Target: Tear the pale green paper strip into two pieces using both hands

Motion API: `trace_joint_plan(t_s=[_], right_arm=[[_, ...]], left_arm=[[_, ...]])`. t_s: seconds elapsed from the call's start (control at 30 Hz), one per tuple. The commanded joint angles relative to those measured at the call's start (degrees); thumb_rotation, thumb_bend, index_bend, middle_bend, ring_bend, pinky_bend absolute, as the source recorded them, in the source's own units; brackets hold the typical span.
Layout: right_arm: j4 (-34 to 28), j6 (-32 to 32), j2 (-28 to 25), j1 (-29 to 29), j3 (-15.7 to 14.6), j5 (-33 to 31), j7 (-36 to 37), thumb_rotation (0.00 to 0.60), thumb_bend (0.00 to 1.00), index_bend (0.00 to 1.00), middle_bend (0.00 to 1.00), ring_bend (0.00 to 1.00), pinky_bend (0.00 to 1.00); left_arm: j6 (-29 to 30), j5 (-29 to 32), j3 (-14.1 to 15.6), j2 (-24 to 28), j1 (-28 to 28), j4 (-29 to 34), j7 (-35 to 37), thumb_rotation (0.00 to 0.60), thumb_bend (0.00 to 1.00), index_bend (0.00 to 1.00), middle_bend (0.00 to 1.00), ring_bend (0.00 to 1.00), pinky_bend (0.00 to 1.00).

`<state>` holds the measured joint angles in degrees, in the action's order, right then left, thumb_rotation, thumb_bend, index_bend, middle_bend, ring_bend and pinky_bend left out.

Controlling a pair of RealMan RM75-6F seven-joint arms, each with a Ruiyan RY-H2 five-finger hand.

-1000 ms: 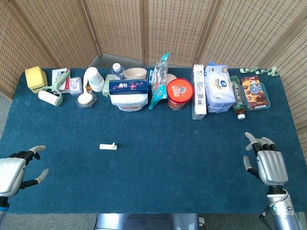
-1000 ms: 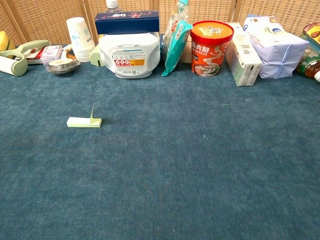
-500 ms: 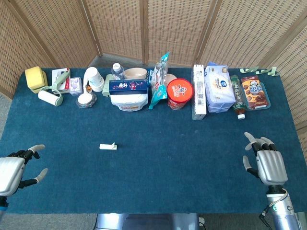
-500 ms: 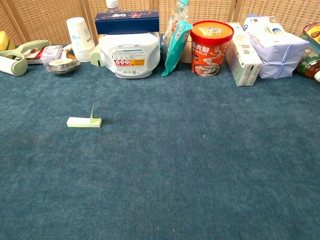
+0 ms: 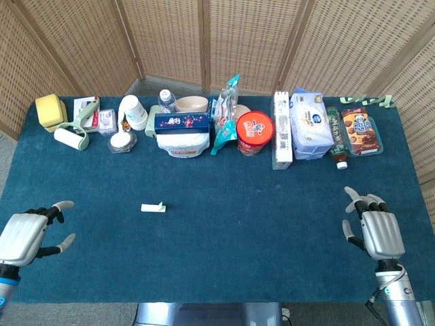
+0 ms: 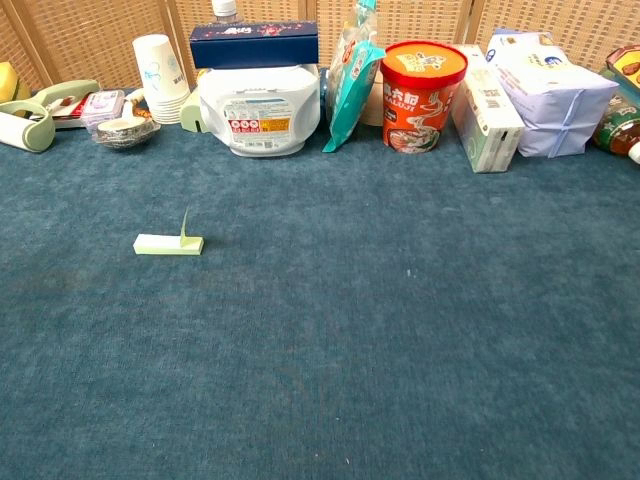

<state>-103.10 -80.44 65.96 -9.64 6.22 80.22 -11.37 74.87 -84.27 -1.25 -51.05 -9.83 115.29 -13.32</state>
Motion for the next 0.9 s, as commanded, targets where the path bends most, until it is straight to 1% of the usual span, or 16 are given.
trace_joint_plan(t_s=[0.03, 0.07, 0.13, 0.17, 0.2, 0.27, 0.37, 0.4, 0.43, 0.47, 0.53, 0.57, 0.7, 0.9], right_arm=[[0.0, 0.2, 0.0, 0.0, 0.0, -0.2, -0.1, 0.600, 0.48, 0.12, 0.47, 0.25, 0.19], [0.0, 0.2, 0.0, -0.1, 0.0, -0.3, -0.1, 0.600, 0.48, 0.12, 0.47, 0.25, 0.19], [0.0, 0.3, 0.1, -0.2, 0.1, -0.4, -0.2, 0.600, 0.48, 0.12, 0.48, 0.25, 0.19], [-0.1, 0.4, 0.1, -0.2, 0.1, -0.4, -0.2, 0.600, 0.48, 0.12, 0.48, 0.25, 0.19], [-0.1, 0.4, 0.1, -0.2, 0.1, -0.4, -0.3, 0.600, 0.48, 0.12, 0.48, 0.25, 0.19], [0.0, 0.4, 0.1, -0.2, 0.2, -0.6, -0.4, 0.600, 0.48, 0.12, 0.48, 0.25, 0.19], [0.1, 0.6, 0.1, -0.3, 0.3, -1.0, -0.4, 0.600, 0.48, 0.12, 0.48, 0.25, 0.19], [0.2, 0.6, 0.1, -0.3, 0.3, -1.1, -0.4, 0.600, 0.48, 0.12, 0.48, 0.25, 0.19], [0.2, 0.7, 0.2, -0.4, 0.4, -1.3, -0.4, 0.600, 0.48, 0.12, 0.48, 0.25, 0.19], [0.3, 0.8, 0.2, -0.4, 0.4, -1.4, -0.4, 0.600, 0.48, 0.12, 0.48, 0.25, 0.19], [0.5, 1.0, 0.3, -0.5, 0.5, -1.6, -0.3, 0.600, 0.48, 0.12, 0.48, 0.25, 0.19], [0.6, 1.0, 0.4, -0.6, 0.5, -1.6, -0.3, 0.600, 0.48, 0.12, 0.48, 0.25, 0.19], [0.8, 1.2, 0.5, -0.8, 0.7, -1.9, -0.1, 0.600, 0.48, 0.12, 0.48, 0.25, 0.19], [1.0, 1.2, 0.4, -1.0, 1.0, -2.0, 0.2, 0.600, 0.48, 0.12, 0.48, 0.25, 0.19]], left_arm=[[-4.1, 2.7, -2.0, -0.9, -3.6, -1.8, -1.4, 0.473, 0.26, 0.27, 0.71, 0.71, 0.67], [-5.0, 3.3, -2.5, -1.3, -4.5, -2.3, -1.6, 0.472, 0.26, 0.28, 0.80, 0.78, 0.72], [-7.1, 4.5, -3.5, -2.3, -6.4, -3.4, -1.6, 0.472, 0.26, 0.29, 0.92, 0.89, 0.79], [-7.9, 4.9, -3.9, -2.8, -7.2, -3.9, -1.4, 0.468, 0.26, 0.29, 0.97, 0.93, 0.83], [-8.8, 5.2, -4.3, -3.2, -7.9, -4.5, -1.2, 0.466, 0.26, 0.29, 0.99, 0.95, 0.85], [-10.9, 5.8, -5.1, -4.4, -9.9, -6.3, -0.7, 0.439, 0.24, 0.30, 1.00, 0.99, 0.90], [-14.3, 6.3, -5.7, -5.9, -12.7, -9.2, -0.8, 0.402, 0.23, 0.31, 1.00, 1.00, 0.93], [-15.2, 6.4, -5.8, -6.3, -13.4, -9.7, -1.0, 0.412, 0.23, 0.31, 1.00, 1.00, 0.94], [-16.7, 6.7, -5.9, -6.8, -14.6, -10.6, -1.3, 0.455, 0.23, 0.31, 1.00, 1.00, 0.96], [-17.7, 6.9, -5.9, -7.1, -15.2, -11.0, -1.6, 0.514, 0.23, 0.31, 1.00, 1.00, 0.97], [-19.9, 7.9, -6.0, -8.1, -16.9, -11.7, -2.0, 0.590, 0.23, 0.32, 1.00, 1.00, 0.99], [-20.8, 8.5, -6.1, -8.6, -17.6, -12.0, -2.4, 0.600, 0.23, 0.33, 1.00, 1.00, 1.00], [-22.6, 10.5, -6.1, -10.6, -19.6, -13.0, -4.5, 0.600, 0.24, 0.37, 1.00, 1.00, 1.00], [-24.8, 15.0, -6.1, -13.6, -22.2, -14.0, -8.1, 0.600, 0.24, 0.37, 1.00, 1.00, 1.00]])
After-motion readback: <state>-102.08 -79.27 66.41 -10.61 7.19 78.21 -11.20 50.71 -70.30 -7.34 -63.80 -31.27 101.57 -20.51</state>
